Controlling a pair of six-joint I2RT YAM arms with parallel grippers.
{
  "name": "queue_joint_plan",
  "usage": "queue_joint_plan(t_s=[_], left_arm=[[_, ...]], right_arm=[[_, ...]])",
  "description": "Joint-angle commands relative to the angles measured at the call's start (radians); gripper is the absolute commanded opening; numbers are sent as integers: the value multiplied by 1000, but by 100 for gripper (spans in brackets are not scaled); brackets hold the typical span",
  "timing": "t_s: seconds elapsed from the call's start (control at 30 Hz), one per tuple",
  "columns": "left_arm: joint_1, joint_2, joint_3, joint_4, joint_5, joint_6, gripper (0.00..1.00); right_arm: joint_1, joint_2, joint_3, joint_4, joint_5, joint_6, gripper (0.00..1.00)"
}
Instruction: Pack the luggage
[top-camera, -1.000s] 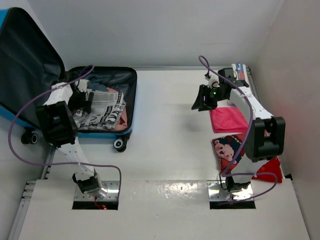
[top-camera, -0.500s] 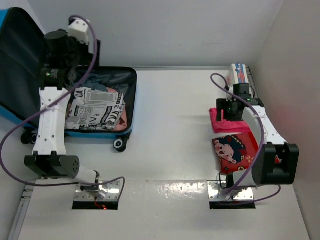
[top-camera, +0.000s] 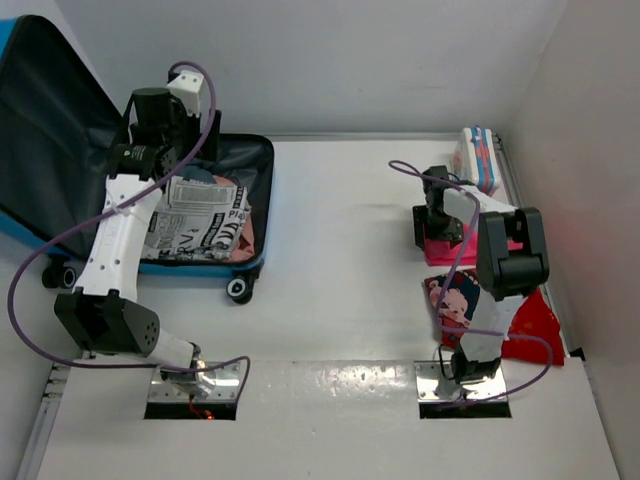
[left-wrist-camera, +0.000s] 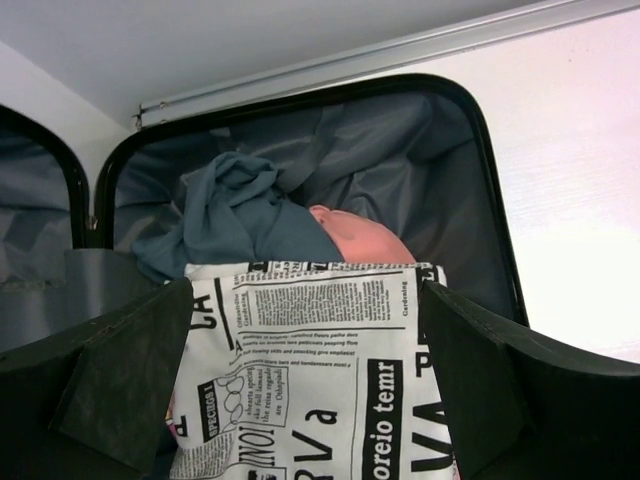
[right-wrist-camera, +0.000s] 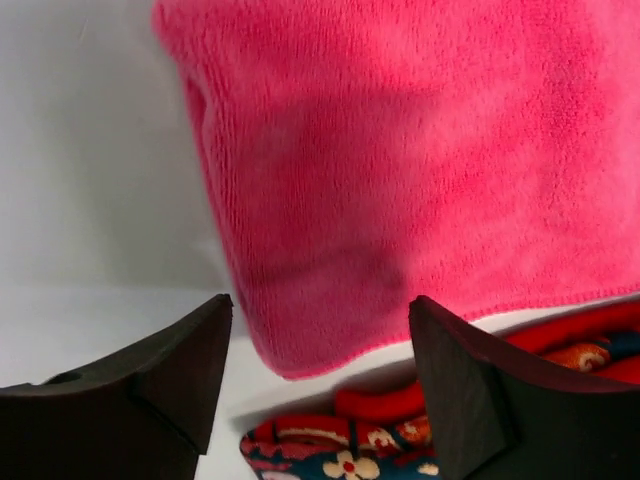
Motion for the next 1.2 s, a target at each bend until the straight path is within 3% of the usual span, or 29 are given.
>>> queue_joint_plan(t_s=[0.0,0.03,0.23,0.27,0.4,0.5,0.63,0.77,0.9,1.07,1.17], left_arm=[[23,-61,-28,30,6,-14,100],[32,-74,-41,42,21,-14,100],[53,-72,-74,60,94,-92,100],[53,-72,-74,51,112,-130,100],[79,-46,-115,63,248,-228,97],[7,-9,-115,63,313,-247,96],[-124,61,-128,86,347,-302,100],[-252,210,-74,95,434,-369,100],[-304,325,-65,186,551,-472,100],[-431,383,-40,224,477,-453,100],[-441,408,-40,264,422,-488,100]], right_arm=[[10,50,75,-17,52,68,69],[13,58,76,-14,54,70,65],[45,135,148,-33,-91,70,3],[49,133,186,-37,-149,80,1],[124,124,289,14,-362,210,0],[170,132,396,130,-457,299,0],[194,202,490,157,-521,364,0],[174,182,414,227,-581,425,0],[141,100,316,282,-651,473,0],[127,81,293,309,-690,554,0],[130,89,293,351,-765,579,0]])
